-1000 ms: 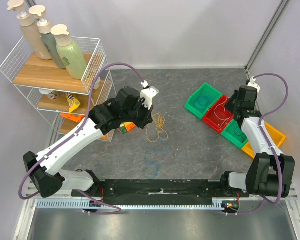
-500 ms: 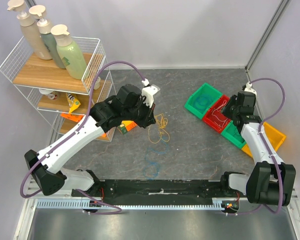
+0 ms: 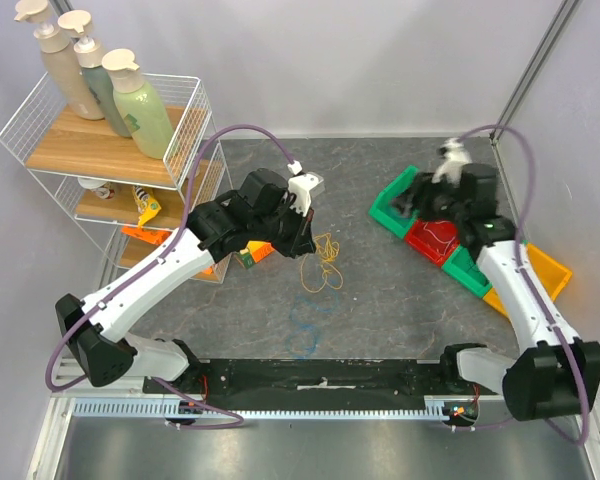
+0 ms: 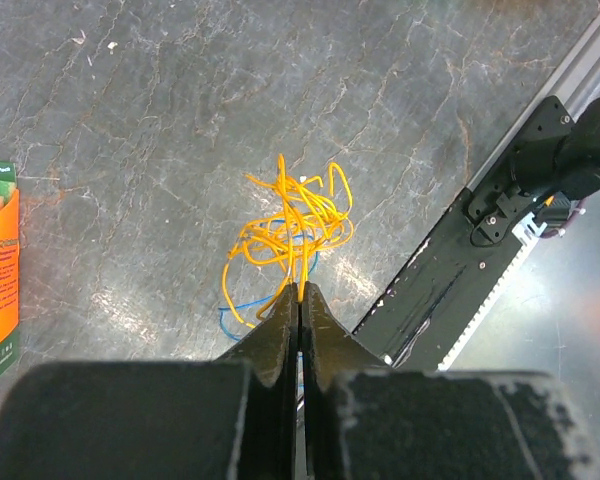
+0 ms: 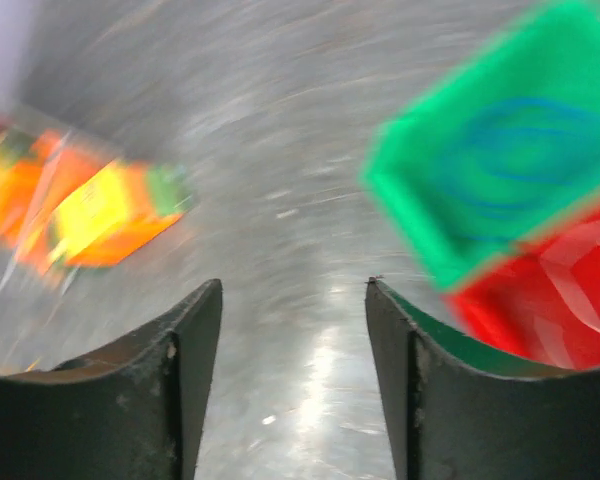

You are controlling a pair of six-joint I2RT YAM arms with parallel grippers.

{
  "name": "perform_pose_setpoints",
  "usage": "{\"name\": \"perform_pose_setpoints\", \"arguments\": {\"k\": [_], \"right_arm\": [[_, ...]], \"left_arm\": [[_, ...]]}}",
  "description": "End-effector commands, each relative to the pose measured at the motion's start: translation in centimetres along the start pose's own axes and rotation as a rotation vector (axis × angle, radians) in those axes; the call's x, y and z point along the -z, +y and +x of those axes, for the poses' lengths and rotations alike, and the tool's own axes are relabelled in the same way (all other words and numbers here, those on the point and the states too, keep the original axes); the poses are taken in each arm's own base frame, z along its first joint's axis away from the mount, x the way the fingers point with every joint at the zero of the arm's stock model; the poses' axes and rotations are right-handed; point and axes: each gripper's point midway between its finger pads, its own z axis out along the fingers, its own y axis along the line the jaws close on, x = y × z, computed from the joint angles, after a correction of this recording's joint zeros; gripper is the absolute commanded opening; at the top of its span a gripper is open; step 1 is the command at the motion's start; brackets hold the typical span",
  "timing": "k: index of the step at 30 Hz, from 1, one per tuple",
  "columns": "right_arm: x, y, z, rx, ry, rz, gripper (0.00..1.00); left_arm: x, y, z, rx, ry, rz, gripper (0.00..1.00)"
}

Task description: Untangle the cables

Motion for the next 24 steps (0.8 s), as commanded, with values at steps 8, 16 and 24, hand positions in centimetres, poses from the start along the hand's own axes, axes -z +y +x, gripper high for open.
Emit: {"name": "perform_pose_setpoints", "arguments": {"k": [8, 16, 24], "right_arm": [[4.0, 21.3, 14.6, 0.233, 0.326, -0.857, 0.73], [2.7, 21.1, 15.0, 0.225, 0.273, -0.727, 0.56], [0.1, 16.9, 17.7, 0.161, 0.332, -0.491, 0.04]], "left_arm": [[1.7, -1.1, -1.8, 0.003, -0.067, 0.020, 0.02], [2.9, -1.5, -2.9, -0.001, -0.113, 0.017, 0.02], [7.0, -1.1, -6.9, -0.063, -0.279, -0.070, 0.02]]}}
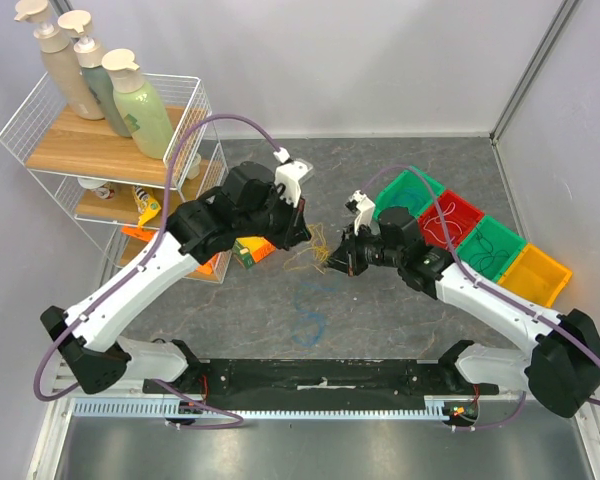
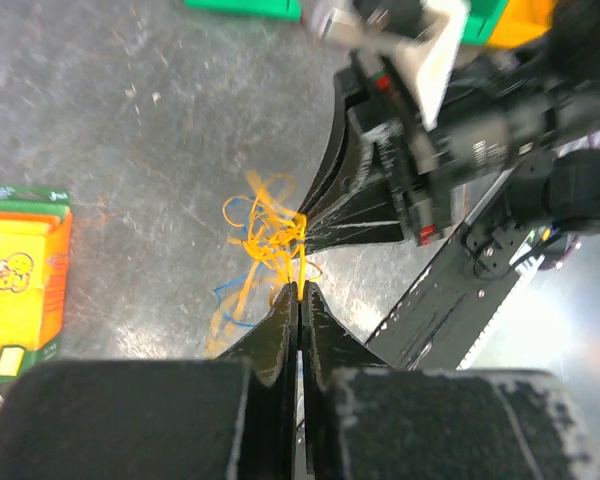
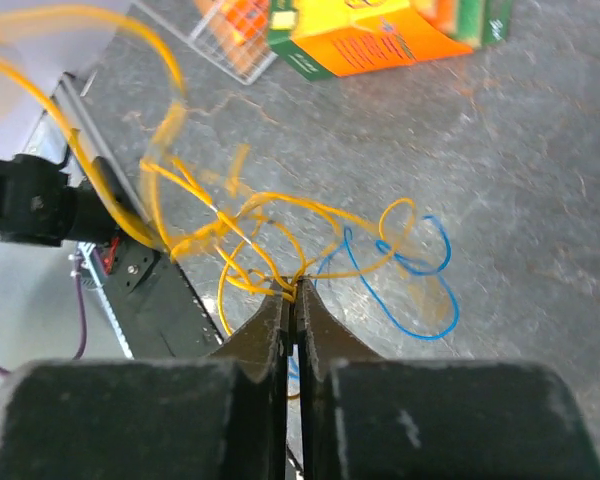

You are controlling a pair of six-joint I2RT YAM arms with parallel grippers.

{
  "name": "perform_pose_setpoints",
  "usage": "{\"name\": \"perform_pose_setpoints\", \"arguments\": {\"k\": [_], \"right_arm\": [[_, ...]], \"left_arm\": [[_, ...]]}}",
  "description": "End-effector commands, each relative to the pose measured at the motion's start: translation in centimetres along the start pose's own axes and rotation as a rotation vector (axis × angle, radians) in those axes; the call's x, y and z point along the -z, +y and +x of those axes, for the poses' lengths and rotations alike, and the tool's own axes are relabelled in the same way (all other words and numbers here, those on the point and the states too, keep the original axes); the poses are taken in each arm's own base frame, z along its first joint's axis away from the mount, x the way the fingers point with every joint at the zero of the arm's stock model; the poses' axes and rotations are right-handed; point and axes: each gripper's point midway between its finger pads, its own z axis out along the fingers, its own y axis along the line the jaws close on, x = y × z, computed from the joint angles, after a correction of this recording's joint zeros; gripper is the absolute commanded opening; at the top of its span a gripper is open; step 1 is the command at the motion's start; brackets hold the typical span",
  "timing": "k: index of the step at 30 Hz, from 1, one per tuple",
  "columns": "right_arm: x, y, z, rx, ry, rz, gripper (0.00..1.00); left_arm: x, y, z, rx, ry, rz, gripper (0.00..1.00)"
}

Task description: Untangle the cables

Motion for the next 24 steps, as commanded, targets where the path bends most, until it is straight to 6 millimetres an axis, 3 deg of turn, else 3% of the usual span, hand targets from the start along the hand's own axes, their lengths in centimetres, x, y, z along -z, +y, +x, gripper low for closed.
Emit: {"name": "perform_pose_setpoints", "arguments": {"k": [1, 7, 11, 19, 24], "right_arm": [[0.0, -3.4, 1.9, -0.054, 0.011, 0.164, 0.01], [0.6, -6.9, 5.1, -0.087, 0.077, 0.320, 0.00], [0.3, -8.1, 7.1, -0.101, 0.146, 0.357, 0.03], [0.5, -9.8, 9.1, -0.110, 0.217, 0.429, 0.04], [1.5, -11.3, 12.2, -0.148, 0.278, 0.498, 0.00]], "left_arm": [[4.9, -0.5, -6.0, -0.057, -0.226, -0.052, 0.02], [9.6, -0.6, -10.4, -0.112, -0.431, -0.115, 0.02], [12.3, -0.4, -12.1, -0.139, -0.540, -0.149, 0.02], [17.1, -1.7, -14.9, -0.170, -0.705, -0.136, 0.02], [22.4, -4.0, -18.2, -0.204, -0.868, -0.084, 0.02]]}}
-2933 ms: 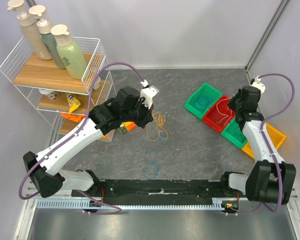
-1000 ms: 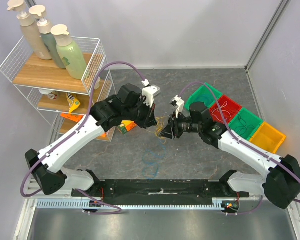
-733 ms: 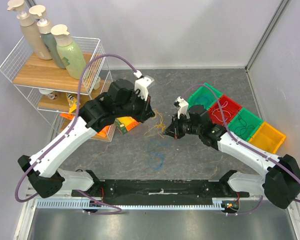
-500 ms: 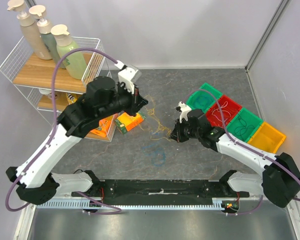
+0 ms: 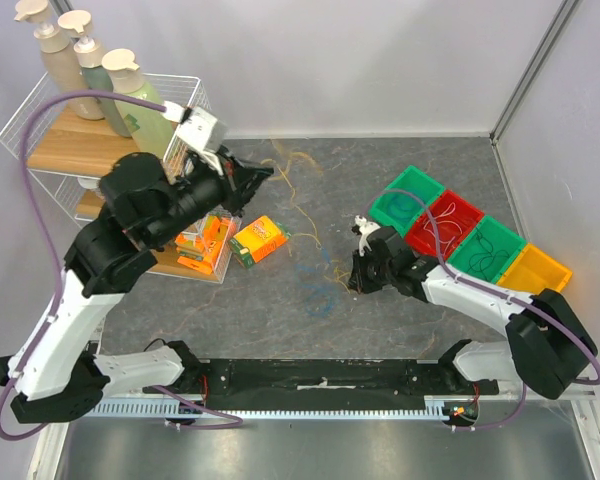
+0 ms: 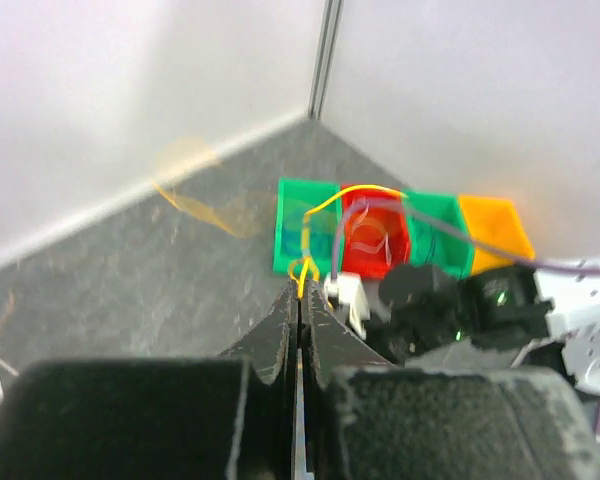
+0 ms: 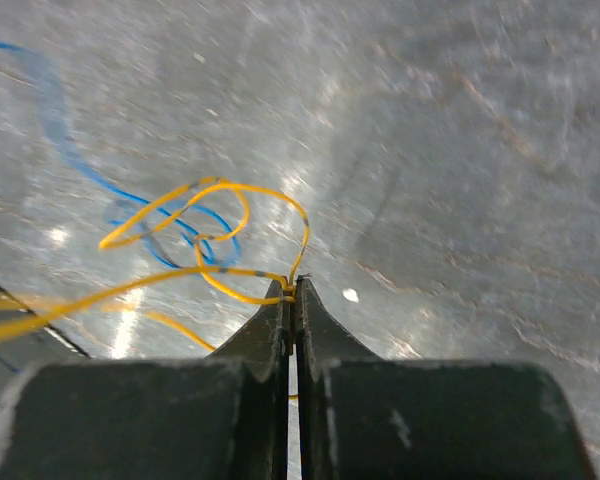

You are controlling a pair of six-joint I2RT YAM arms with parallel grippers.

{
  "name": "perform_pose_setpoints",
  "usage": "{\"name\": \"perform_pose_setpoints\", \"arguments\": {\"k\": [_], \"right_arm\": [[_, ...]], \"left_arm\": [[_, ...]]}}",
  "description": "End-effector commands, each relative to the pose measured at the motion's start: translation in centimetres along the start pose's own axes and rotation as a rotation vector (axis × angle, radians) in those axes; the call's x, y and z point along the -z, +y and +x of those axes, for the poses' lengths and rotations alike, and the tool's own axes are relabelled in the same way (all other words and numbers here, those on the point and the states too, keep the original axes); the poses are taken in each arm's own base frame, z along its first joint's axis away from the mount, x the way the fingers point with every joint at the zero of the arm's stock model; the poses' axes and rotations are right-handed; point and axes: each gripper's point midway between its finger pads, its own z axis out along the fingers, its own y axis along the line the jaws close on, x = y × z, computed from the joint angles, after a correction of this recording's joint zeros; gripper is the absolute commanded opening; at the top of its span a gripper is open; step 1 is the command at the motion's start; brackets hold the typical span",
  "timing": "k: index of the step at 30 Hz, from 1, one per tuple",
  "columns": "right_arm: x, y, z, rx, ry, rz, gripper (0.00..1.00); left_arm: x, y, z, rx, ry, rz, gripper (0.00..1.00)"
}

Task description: Untangle the cables

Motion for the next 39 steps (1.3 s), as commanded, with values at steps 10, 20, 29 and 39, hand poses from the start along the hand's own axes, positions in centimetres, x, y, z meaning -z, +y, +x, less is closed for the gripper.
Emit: {"name": "perform_pose_setpoints", "arguments": {"k": [10, 20, 29, 39], "right_arm": [[0.9, -3.0, 1.8, -0.026, -0.016, 0.125, 0.00], [10.1, 1.0, -7.9, 0.049, -0.425, 0.053, 0.00], [18.4, -1.9, -13.1, -0.051, -0.596, 0.357, 0.00], [25.2, -9.6, -13.1, -0.313, -0.798, 0.810, 0.00]], "left_arm": [[4.7, -3.8, -13.2, -0.055, -0.406, 0.177, 0.02], [-0.8, -1.6, -3.4, -0.027, -0.135, 0.083, 0.02], [-4.6, -2.0, 8.3, 0.016, 0.198, 0.133, 0.02], [-3.6, -2.7, 10.6, 0.049, 0.257, 0.174, 0.02]]}}
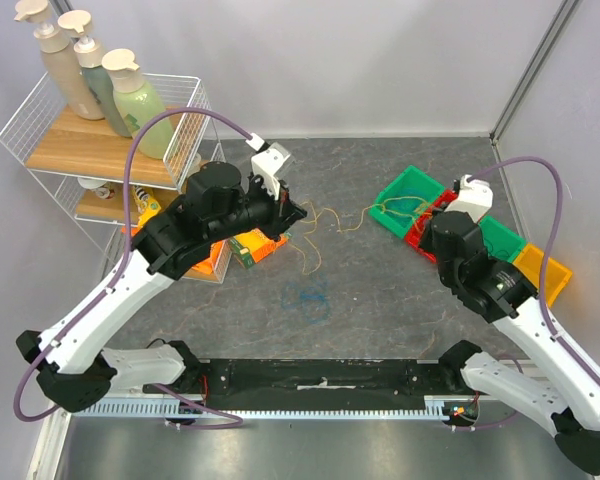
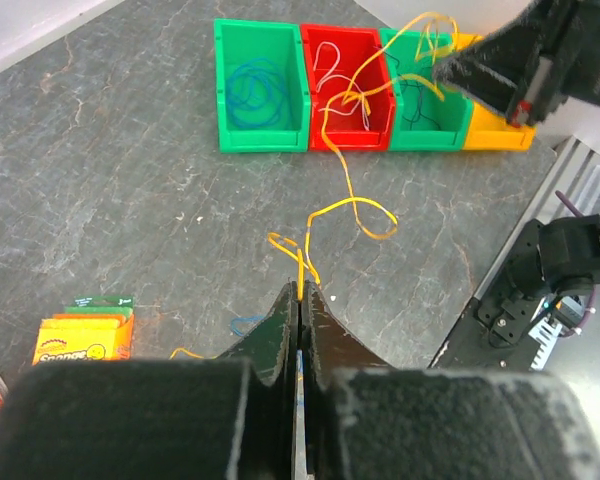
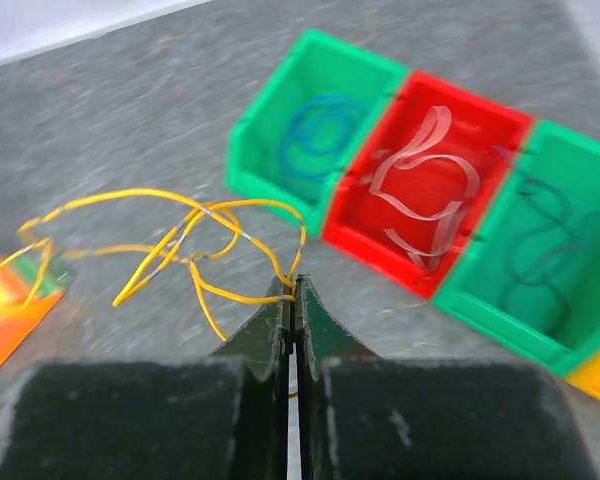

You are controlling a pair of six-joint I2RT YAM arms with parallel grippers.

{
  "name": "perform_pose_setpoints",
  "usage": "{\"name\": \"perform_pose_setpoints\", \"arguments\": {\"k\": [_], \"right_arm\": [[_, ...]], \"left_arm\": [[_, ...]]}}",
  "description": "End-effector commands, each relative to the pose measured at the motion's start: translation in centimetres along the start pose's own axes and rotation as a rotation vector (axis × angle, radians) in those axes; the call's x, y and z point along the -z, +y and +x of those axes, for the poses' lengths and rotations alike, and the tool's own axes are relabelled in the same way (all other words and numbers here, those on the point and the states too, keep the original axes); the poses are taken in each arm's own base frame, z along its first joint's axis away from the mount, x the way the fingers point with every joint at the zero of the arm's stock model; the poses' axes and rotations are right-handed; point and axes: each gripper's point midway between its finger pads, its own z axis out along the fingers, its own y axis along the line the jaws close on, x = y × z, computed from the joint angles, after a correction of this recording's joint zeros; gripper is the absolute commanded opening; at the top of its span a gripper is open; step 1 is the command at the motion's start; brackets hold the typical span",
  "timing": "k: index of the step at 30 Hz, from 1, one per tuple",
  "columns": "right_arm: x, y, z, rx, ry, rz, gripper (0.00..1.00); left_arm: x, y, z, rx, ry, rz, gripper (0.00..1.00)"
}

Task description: Untangle the cables

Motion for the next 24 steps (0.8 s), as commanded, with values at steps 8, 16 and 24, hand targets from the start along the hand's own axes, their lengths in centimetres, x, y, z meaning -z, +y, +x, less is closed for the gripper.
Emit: {"name": "perform_pose_setpoints", "arguments": {"k": [8, 16, 24], "right_arm": [[-0.7, -17.4, -2.2, -0.099, 0.121, 0.728, 0.00], [-0.4, -21.9, -2.7, -0.195, 0.151, 0.798, 0.00], [0.8, -26.4, -2.3, -0.052, 0.213, 1.082, 0.00]], "left_arm": [[1.9, -1.0, -0.2, -0.002, -0.041, 0.040, 0.02], [3.4, 0.0, -1.4, -0.064, -0.091, -0.031, 0.02], [3.5, 0.3, -1.0, -0.094, -0.085, -0.041, 0.02]]}}
